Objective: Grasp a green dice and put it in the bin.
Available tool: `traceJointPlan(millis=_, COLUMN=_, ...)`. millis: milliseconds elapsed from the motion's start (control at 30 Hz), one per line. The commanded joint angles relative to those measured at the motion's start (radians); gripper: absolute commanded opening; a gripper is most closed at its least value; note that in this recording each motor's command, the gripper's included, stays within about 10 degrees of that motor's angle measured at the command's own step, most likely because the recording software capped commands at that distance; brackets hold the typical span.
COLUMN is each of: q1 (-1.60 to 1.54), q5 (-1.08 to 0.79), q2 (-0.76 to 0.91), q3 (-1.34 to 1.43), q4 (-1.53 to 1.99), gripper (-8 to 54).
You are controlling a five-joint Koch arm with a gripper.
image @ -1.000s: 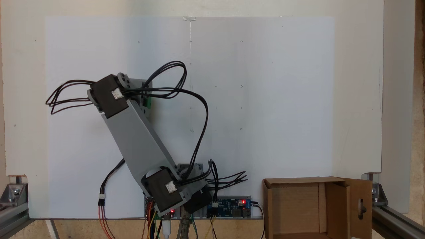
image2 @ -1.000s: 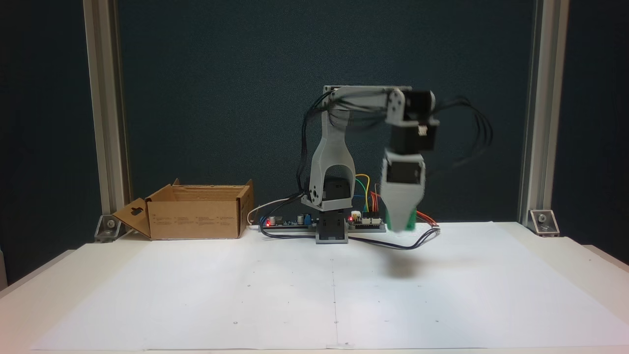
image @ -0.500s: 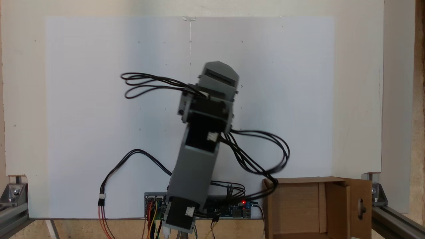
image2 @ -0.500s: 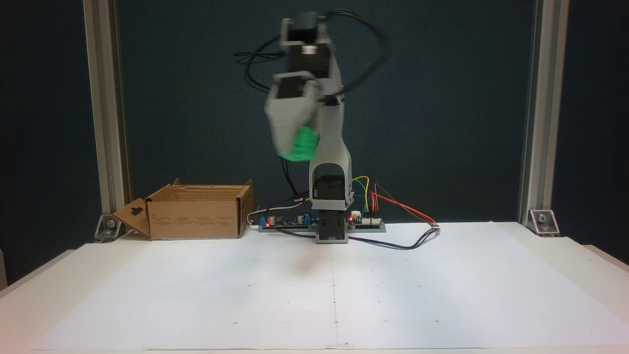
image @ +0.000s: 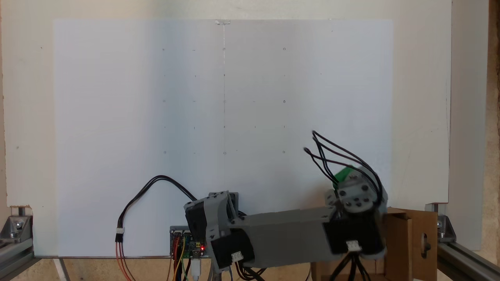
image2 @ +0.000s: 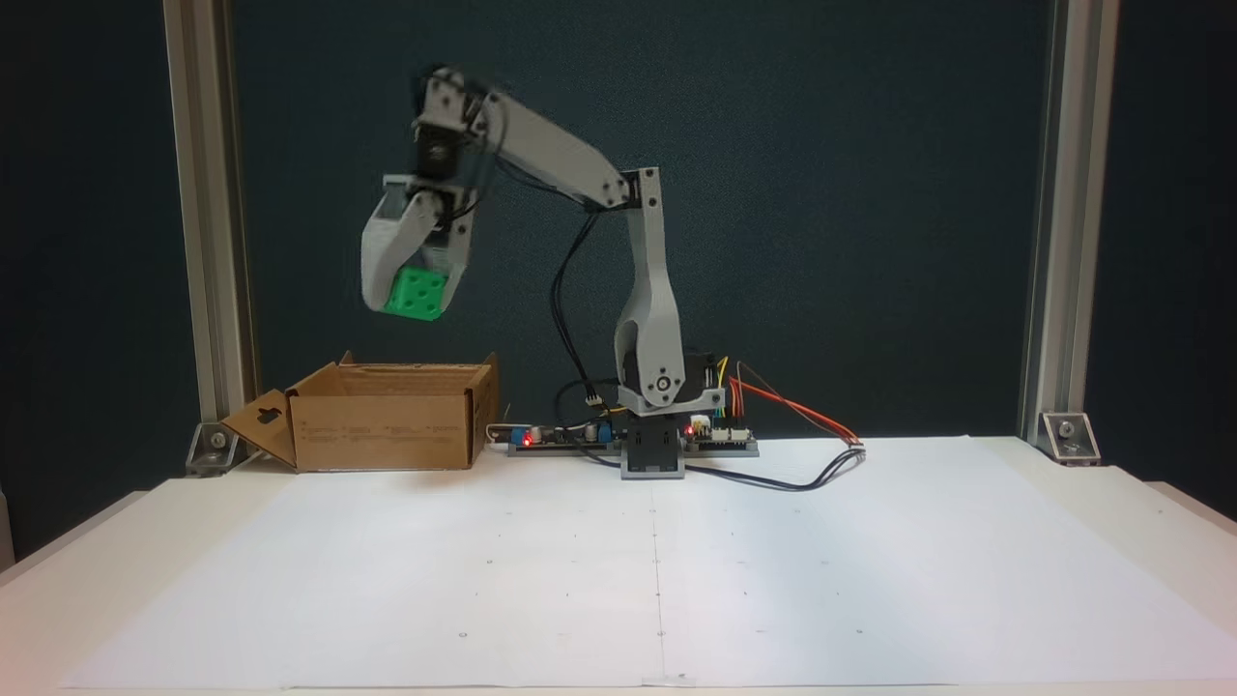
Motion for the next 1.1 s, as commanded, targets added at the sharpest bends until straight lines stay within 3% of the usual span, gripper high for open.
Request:
traceJointPlan(millis=0, q1=0.158, q5=-0.117, q2=-0.032, q3=-0.055, q4=0.034, gripper=11.6)
traceJointPlan(millis=200, q1=0.584, q5=-0.184, q2=-0.155, q3=-0.055, q4=-0.075, gripper=11.6)
traceJointPlan(millis=300, q1=0.649, q5=-0.187, q2=-0.222, q3=-0.055, q4=-0.103, gripper=11.6)
traceJointPlan(millis=467, q1=0.667, q5=-0.187, q2=-0.307, q3=-0.052, q4=-0.100, gripper=11.6)
traceJointPlan(millis=1067, q1=0.508, q5=-0.140, q2=-0.288, q3=-0.046, q4=-0.256, gripper=11.7)
